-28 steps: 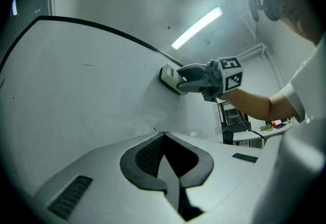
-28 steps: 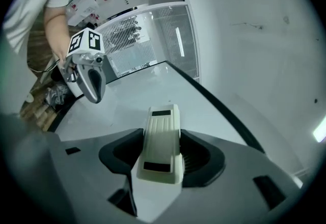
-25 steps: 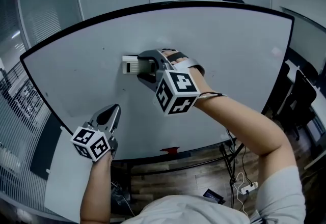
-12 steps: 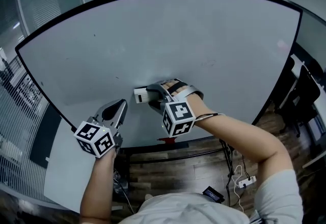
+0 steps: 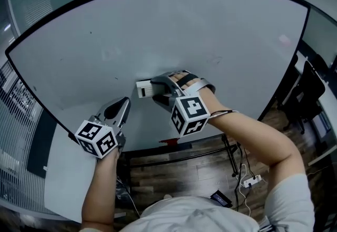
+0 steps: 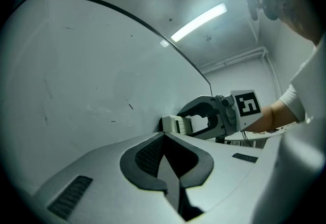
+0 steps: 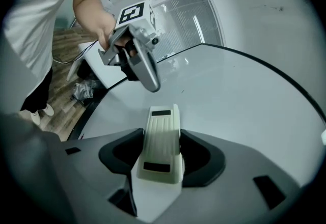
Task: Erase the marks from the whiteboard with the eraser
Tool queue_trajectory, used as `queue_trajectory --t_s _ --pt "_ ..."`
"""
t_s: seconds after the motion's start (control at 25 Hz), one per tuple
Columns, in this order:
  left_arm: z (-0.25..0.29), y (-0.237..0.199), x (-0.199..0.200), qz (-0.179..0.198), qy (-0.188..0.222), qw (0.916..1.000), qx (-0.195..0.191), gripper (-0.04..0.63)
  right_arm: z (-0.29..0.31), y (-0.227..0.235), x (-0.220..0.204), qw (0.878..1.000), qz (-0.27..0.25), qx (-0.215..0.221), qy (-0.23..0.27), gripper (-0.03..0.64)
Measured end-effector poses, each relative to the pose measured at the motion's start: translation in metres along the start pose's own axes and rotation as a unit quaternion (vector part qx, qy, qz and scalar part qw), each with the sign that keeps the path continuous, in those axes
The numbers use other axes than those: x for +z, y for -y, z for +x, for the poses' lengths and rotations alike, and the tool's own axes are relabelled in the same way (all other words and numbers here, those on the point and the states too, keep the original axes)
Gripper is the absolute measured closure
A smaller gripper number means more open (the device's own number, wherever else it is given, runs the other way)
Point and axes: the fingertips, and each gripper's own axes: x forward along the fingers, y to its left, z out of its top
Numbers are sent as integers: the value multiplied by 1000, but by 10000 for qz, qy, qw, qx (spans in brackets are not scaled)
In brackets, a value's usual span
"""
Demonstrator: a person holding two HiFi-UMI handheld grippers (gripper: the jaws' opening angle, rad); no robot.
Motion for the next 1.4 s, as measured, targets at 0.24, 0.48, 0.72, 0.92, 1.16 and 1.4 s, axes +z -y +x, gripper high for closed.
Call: queue_trajectory --t_s 0.24,0.48,0.72,0.92,1.16,1.4 --pt "13 7 14 55 79 9992 -399 589 -26 60 7 9992 139 -364 -23 387" --pt "10 1 37 194 254 9977 -597 589 -67 154 23 9940 355 -1030 37 387" --pt "7 -9 41 152 329 9974 -623 589 -114 235 29 9846 358 -1709 -118 387" --pt "7 -7 38 363 314 9966 -667 589 -136 260 22 9764 463 -2108 -119 387" --pt "15 -8 33 427 236 9979 -429 589 -129 235 14 9786 454 -2005 51 387" --pt "34 8 32 415 215 9988 -147 589 -115 176 -10 9876 112 -1551 207 387"
